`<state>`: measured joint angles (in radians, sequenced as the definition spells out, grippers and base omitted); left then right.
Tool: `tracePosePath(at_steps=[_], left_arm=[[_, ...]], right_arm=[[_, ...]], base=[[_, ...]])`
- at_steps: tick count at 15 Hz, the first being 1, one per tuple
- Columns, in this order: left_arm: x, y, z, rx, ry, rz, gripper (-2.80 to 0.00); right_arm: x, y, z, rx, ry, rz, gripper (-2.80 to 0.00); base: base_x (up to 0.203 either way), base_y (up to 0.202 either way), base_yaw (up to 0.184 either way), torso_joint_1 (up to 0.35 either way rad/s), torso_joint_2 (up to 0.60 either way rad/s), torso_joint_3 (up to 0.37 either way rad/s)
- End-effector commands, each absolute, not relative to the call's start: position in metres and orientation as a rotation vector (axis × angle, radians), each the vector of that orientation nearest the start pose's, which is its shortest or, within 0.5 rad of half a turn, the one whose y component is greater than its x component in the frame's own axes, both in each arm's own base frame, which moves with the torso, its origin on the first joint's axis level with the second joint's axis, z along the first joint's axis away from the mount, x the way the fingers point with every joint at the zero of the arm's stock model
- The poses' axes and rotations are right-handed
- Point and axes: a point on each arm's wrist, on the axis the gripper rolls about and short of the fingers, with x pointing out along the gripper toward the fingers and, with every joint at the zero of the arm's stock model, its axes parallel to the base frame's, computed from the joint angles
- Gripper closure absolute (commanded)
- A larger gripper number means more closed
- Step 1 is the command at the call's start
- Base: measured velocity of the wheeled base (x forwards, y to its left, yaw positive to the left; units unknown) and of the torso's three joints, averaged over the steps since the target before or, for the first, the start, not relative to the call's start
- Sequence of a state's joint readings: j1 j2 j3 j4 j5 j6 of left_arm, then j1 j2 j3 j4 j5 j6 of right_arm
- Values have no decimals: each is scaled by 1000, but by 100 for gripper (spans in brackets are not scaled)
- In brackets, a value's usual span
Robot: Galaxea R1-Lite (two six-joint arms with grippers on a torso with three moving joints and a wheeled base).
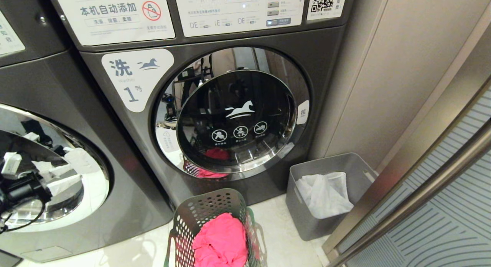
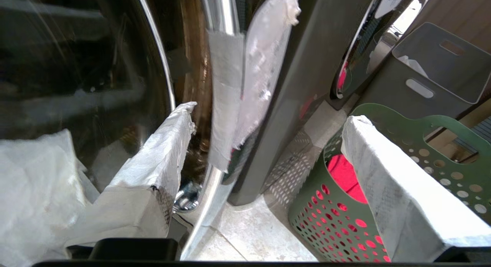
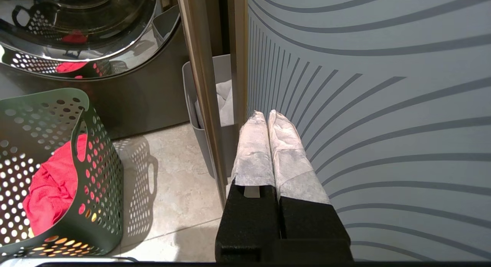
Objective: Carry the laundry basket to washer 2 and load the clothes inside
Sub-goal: Open the lid of the washing machine
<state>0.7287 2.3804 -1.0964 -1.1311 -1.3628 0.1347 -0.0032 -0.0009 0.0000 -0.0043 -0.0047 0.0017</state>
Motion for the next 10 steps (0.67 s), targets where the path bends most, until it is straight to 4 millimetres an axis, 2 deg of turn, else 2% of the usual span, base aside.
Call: tracePosePath(at_steps=[1, 10], left_arm=[[335, 265, 50, 7, 27, -646, -280], [343, 254, 48, -12, 30, -708, -280]], right_arm=[[-23, 0, 76, 2, -3, -8, 0], [-23, 0, 76, 2, -5, -8, 0]], base=[[0, 0, 0, 0, 0, 0], [0, 0, 0, 0, 0, 0]])
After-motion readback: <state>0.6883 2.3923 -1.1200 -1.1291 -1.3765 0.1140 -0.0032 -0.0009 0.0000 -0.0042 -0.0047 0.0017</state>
